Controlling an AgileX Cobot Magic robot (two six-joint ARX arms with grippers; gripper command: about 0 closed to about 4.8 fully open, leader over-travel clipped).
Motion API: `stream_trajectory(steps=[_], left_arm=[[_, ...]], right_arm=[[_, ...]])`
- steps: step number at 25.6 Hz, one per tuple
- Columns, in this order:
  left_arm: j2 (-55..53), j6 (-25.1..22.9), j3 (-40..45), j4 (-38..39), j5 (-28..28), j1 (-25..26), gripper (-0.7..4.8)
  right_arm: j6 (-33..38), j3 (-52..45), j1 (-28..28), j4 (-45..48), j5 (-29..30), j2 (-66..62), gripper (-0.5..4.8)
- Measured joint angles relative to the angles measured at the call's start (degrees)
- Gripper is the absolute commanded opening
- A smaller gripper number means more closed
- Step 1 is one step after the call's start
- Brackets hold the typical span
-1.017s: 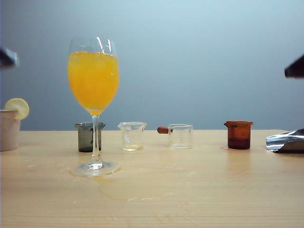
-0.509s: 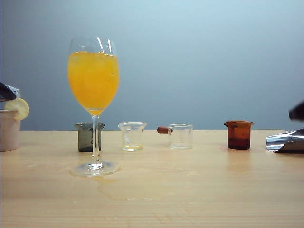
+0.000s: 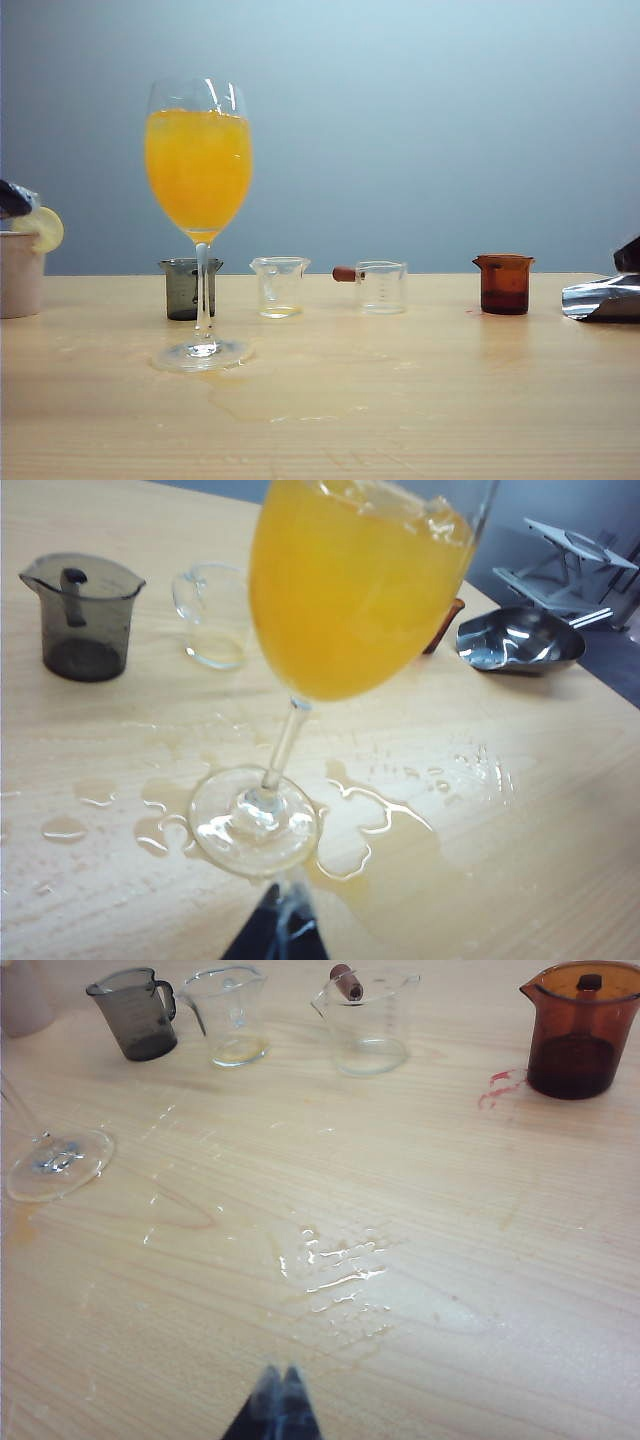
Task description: Pick up the third measuring cup from the left, pour the pineapple juice inside into the goblet, and finally put the measuring cup back in its original place.
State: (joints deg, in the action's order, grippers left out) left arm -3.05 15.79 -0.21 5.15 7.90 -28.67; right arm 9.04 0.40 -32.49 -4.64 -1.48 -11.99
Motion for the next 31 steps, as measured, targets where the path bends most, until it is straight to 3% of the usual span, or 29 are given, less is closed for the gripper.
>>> stream_trajectory(steps=[3,7,10,12,19,24,31], left_arm=[[0.1,0.2,0.0,0.0,0.0,4.2,-0.04],[0.2,0.2,0.0,0.0,0.0,17.2,-0.04],[2.3,0.2,0.0,0.8,-0.5,27.9,-0.04],[3.0,0.2,-0.1,0.1,-0.6,31.9,-0.04],[3.0,0.2,0.0,0.7,-0.5,32.8,-0.04],[3.0,-0.2,0.0,0.7,-0.3,32.8,-0.04],[3.0,-8.2,0.0,-0.5,-2.1,32.8,-0.04]], right_arm=[[0.0,0.0,0.0,0.0,0.0,0.0,0.0],[0.0,0.0,2.0,-1.2,0.1,3.6,0.0],[0.0,0.0,10.5,-1.7,0.2,9.3,0.0],[0.0,0.0,16.6,-1.3,0.1,12.2,0.0],[0.0,0.0,29.3,-0.8,0.0,11.9,0.0],[0.0,0.0,30.3,-0.8,0.1,11.9,0.0],[0.0,0.0,30.4,-0.8,0.1,11.9,0.0]])
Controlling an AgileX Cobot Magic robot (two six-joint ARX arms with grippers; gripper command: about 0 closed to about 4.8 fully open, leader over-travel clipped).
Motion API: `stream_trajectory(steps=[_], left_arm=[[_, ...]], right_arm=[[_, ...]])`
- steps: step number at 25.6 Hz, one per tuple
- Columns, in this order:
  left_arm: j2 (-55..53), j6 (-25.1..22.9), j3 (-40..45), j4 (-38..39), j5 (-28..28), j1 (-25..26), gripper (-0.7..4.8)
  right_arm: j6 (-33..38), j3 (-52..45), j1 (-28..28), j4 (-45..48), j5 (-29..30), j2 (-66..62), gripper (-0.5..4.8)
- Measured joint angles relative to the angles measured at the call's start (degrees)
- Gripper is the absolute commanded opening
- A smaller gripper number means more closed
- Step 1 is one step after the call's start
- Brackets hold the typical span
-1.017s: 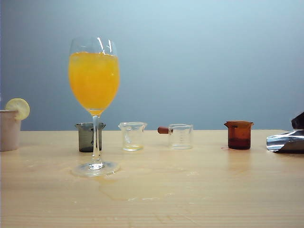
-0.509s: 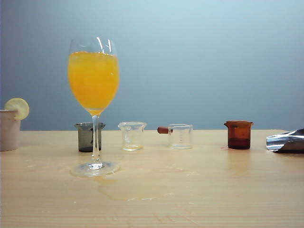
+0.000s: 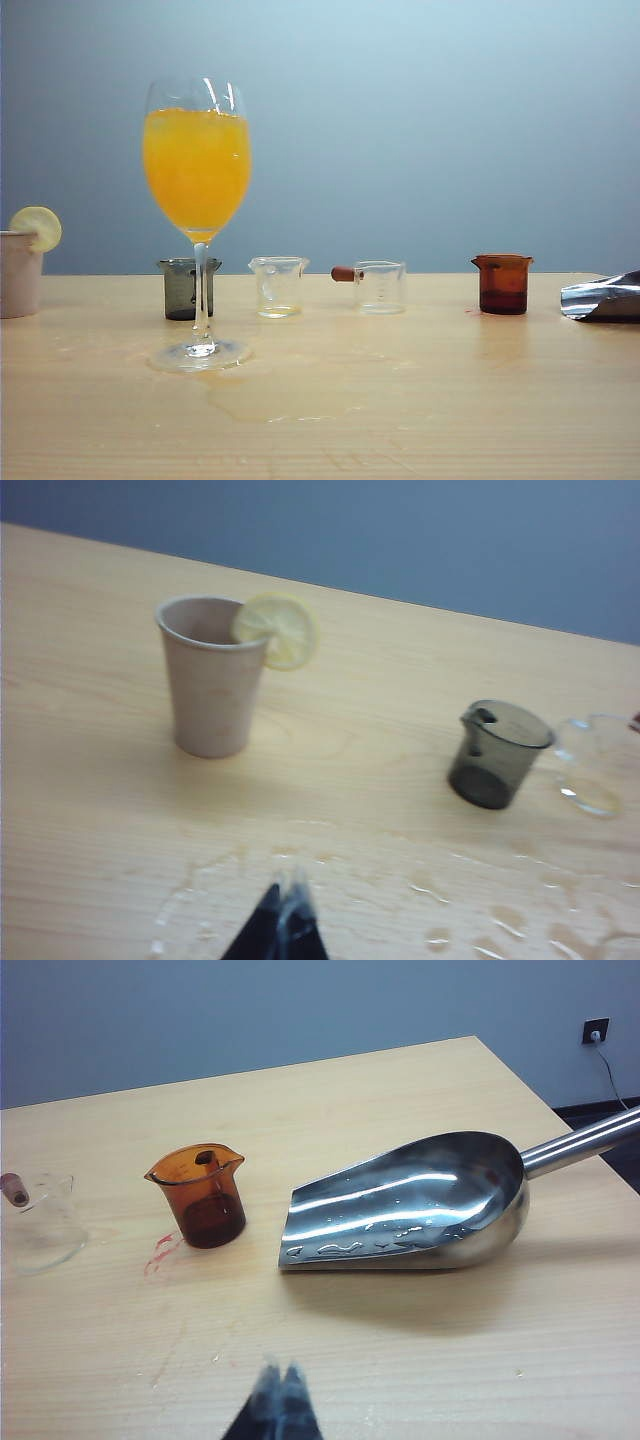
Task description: Pick up the third measuring cup from the left, pour the pineapple juice inside into the goblet, and finally put the measuring cup back in its original place.
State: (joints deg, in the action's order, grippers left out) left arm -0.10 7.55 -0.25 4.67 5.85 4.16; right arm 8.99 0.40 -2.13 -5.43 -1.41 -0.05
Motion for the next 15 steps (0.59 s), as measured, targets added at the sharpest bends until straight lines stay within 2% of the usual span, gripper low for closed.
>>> stream_trajectory(steps=[4,15], left_arm=[[0.0,-1.4,0.0,-0.2,-1.2,0.0,-0.04],[0.0,-1.4,0.0,-0.2,-1.6,0.0,-0.04]], right_arm=[[0.0,0.0,0.0,0.0,0.0,0.0,0.0],[0.0,0.0,0.0,0.0,0.0,0.0,0.0]])
